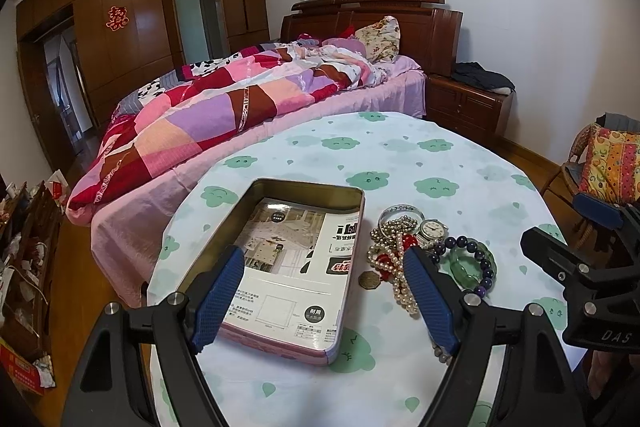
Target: Organize jewelry
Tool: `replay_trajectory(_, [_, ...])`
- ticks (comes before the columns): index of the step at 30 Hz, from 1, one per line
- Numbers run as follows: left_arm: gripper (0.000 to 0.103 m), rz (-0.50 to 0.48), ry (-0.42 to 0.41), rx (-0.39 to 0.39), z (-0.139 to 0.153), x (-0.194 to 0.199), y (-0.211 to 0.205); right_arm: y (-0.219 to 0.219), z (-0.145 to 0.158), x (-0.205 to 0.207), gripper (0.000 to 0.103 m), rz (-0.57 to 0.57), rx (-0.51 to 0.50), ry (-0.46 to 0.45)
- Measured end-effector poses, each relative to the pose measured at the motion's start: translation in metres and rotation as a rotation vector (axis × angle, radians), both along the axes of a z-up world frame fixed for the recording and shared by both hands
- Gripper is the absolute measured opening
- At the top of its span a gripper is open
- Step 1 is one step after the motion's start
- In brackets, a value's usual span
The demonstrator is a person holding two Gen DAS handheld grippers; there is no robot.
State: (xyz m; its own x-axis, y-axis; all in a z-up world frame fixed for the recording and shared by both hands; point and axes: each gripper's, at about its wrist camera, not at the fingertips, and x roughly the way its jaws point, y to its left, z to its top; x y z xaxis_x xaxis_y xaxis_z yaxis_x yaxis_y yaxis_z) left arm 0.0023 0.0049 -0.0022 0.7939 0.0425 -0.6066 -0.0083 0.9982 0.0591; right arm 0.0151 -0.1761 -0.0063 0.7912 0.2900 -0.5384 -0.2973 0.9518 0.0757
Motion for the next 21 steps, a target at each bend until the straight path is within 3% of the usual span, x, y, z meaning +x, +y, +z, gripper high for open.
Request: replay_trajectory(21, [0.082,0.008,-0.003,0.005,-0.0002,0.0004,0.0022,0.0014,-0.0033,-0.0008,0.103,0.001,0.002,0.005])
